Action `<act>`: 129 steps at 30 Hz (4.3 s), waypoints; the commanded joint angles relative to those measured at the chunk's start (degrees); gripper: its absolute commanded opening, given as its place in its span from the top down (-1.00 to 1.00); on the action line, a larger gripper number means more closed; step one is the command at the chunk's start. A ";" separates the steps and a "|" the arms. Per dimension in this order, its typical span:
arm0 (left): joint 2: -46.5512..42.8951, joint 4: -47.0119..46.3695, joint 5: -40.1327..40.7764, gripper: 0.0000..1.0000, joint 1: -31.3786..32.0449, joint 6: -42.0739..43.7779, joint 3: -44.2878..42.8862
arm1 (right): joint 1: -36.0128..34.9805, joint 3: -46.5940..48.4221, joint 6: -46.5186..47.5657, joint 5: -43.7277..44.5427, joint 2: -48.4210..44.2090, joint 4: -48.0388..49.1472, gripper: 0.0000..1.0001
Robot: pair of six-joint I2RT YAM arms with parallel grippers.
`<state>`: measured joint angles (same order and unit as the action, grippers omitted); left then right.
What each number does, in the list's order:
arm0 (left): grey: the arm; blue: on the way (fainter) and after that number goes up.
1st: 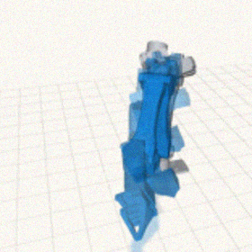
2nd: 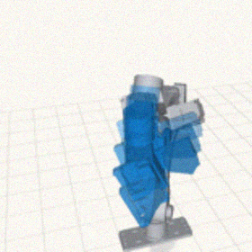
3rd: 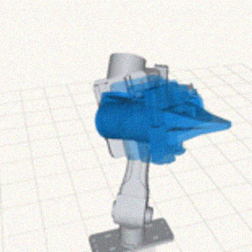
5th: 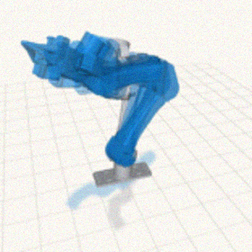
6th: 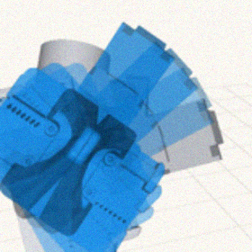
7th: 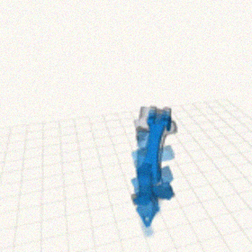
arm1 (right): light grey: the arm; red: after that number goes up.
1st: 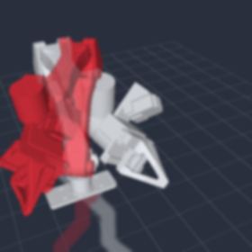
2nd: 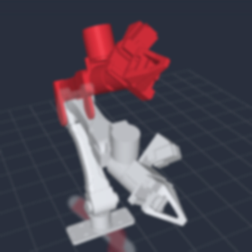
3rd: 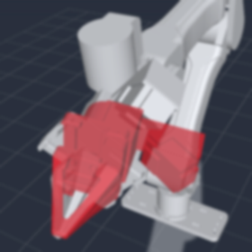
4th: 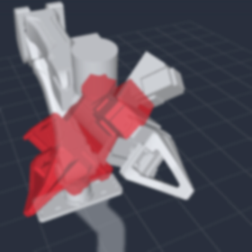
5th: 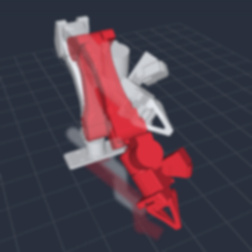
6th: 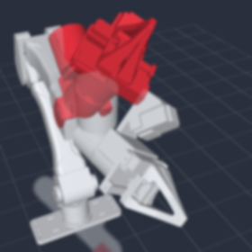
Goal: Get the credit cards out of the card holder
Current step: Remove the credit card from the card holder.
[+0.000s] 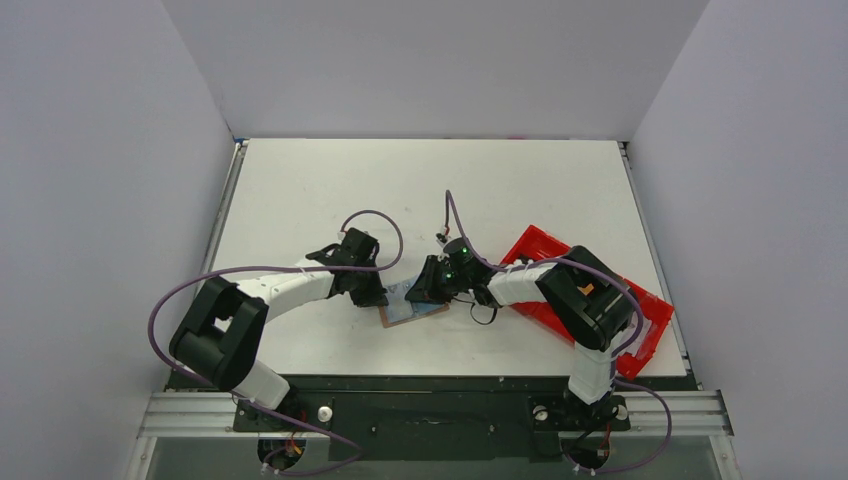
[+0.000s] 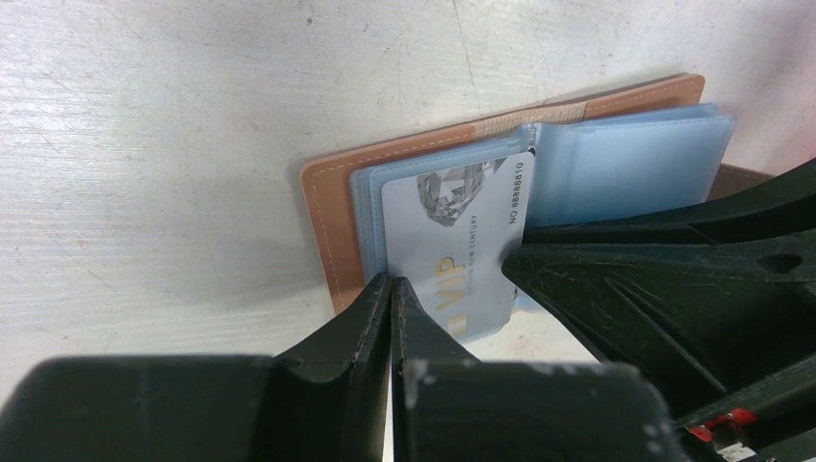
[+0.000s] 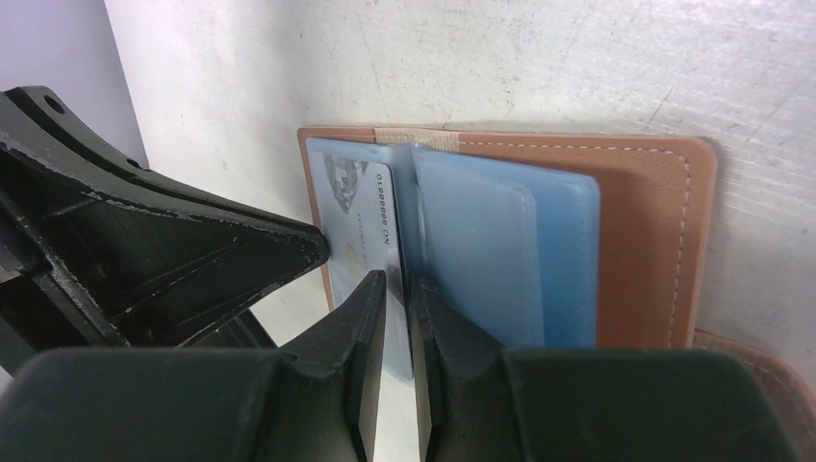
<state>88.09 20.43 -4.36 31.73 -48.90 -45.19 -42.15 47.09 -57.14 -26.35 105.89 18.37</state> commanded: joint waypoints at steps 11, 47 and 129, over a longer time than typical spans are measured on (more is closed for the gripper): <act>4.52 1.92 2.88 1.00 1.32 0.72 0.65 | -2.78 0.80 -2.09 -3.72 -0.14 6.95 0.81; 3.35 4.08 6.33 1.00 -0.44 2.15 2.96 | -0.39 -4.96 1.63 3.73 -5.20 3.11 1.00; 6.13 1.47 4.62 1.00 2.57 -0.67 3.61 | -0.32 -10.19 -8.35 4.52 -2.28 15.68 0.68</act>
<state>89.91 15.03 -1.43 32.86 -50.46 -44.16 -41.71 35.20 -66.83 -22.74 102.80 33.28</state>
